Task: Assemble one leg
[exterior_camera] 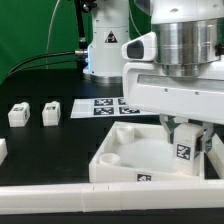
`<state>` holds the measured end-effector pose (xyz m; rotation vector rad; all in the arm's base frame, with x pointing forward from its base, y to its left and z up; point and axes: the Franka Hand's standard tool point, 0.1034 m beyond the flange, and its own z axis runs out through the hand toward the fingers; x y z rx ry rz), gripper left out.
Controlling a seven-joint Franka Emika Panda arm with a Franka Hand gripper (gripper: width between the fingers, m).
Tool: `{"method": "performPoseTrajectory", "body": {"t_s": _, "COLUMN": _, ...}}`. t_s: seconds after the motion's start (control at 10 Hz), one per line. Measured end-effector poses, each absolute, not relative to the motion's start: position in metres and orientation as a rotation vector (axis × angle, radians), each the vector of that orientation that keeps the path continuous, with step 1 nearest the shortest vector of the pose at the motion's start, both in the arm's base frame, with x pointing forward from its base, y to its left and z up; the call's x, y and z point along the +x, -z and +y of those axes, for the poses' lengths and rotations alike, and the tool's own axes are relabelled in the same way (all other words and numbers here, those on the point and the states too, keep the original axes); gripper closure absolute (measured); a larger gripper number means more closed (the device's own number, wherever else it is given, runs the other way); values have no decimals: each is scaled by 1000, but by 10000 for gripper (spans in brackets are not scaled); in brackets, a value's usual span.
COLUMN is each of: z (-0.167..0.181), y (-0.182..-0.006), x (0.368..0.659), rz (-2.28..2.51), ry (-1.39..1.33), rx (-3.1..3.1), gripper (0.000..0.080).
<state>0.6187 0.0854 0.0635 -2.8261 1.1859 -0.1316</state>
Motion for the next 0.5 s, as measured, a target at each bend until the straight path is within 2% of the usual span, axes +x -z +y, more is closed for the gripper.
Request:
{"method": "performPoseTrajectory", "body": {"t_s": 0.3, "z": 81, "y": -63, "x": 618, "rz": 1226, "ry": 146, "rx": -2813, "gripper": 486}}
{"method": "performPoseTrajectory", "body": {"t_s": 0.4, "z": 81, "y": -62, "x": 617, "rz": 1225, "ry": 145, "rx": -2814, "gripper": 306}}
{"method": "performPoseTrajectory", "body": {"t_s": 0.5, "z": 81, "y": -62, "x": 617, "rz": 1223, "ry": 144, "rx": -2815, "gripper": 306}}
